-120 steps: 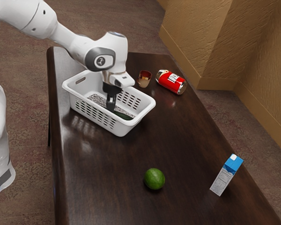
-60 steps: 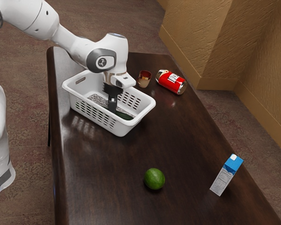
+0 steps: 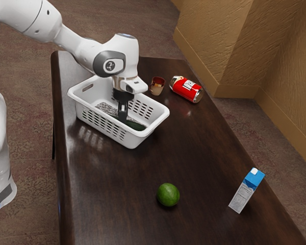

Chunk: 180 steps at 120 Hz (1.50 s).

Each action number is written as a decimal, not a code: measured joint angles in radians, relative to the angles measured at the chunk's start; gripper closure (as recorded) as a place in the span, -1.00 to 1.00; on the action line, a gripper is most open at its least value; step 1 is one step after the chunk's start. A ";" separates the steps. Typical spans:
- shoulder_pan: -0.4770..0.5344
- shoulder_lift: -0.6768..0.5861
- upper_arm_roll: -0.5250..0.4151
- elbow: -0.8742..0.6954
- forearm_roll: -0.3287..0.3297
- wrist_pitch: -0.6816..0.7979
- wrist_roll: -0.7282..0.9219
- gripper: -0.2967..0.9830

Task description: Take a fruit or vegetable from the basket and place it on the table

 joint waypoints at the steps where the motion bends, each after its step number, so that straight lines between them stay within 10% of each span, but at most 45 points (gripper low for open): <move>1: 0.000 0.000 0.000 0.000 0.000 0.000 0.000 -0.08; 76: 0.002 -0.111 -0.001 0.024 0.027 0.058 -0.045 0.16; 117: 0.081 -0.121 -0.003 0.352 0.235 0.023 -0.061 0.17; 148: 0.252 0.043 0.007 0.504 0.269 -0.002 -0.038 0.19; 170: 0.319 0.063 0.046 0.512 0.269 -0.012 -0.014 0.19; 180: 0.316 0.071 0.075 0.507 0.264 -0.025 -0.002 -0.12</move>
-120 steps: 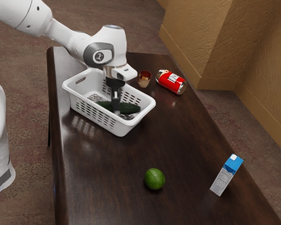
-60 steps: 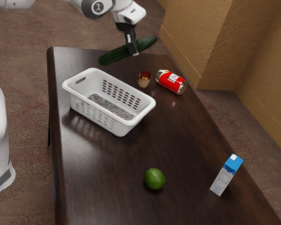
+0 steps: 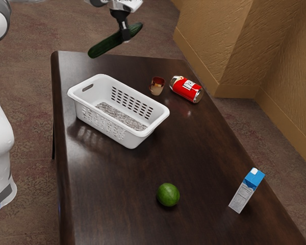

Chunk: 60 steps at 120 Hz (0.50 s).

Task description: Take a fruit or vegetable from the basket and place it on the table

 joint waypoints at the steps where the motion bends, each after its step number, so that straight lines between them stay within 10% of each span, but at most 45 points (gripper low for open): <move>1: 0.000 0.001 0.001 0.000 0.000 -0.001 0.001 -0.14; 26: -0.008 0.006 0.009 0.002 -0.017 -0.011 0.025 -0.45; 38: -0.039 0.033 -0.042 -0.006 -0.197 0.040 -0.079 -0.49; 60: -0.490 0.146 -0.072 0.376 -0.195 -0.264 -0.779 -0.52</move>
